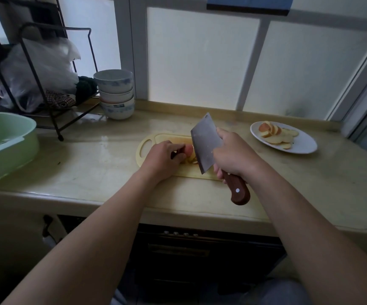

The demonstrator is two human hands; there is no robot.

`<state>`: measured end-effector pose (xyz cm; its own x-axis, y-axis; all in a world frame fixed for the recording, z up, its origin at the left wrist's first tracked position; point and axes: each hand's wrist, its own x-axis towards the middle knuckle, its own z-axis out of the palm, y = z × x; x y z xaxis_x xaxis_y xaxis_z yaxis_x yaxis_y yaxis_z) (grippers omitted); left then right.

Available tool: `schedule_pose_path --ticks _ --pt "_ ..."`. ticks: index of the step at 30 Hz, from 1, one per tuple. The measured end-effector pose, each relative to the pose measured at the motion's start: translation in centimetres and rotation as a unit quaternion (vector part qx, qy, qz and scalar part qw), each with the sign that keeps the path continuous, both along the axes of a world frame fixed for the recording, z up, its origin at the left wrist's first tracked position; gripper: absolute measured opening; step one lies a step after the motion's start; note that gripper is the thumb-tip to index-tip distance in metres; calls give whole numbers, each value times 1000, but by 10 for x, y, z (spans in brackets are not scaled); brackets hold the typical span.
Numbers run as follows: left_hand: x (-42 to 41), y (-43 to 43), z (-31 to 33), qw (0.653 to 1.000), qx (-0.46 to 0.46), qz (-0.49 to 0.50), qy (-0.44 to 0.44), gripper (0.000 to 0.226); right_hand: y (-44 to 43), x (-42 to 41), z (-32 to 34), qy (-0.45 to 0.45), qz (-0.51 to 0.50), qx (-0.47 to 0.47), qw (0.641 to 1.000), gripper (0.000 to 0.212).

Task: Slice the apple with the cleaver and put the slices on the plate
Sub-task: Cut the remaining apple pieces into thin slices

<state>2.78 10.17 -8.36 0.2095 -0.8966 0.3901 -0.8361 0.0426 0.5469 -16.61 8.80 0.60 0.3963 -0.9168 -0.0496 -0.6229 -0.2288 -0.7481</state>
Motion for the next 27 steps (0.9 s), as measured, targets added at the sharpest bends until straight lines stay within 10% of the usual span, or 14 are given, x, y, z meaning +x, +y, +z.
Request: schedule_pose_path --ticks 27 --pt "3 -1 0 1000 17 -10 -12 29 9 -2 3 13 15 10 1000 92"
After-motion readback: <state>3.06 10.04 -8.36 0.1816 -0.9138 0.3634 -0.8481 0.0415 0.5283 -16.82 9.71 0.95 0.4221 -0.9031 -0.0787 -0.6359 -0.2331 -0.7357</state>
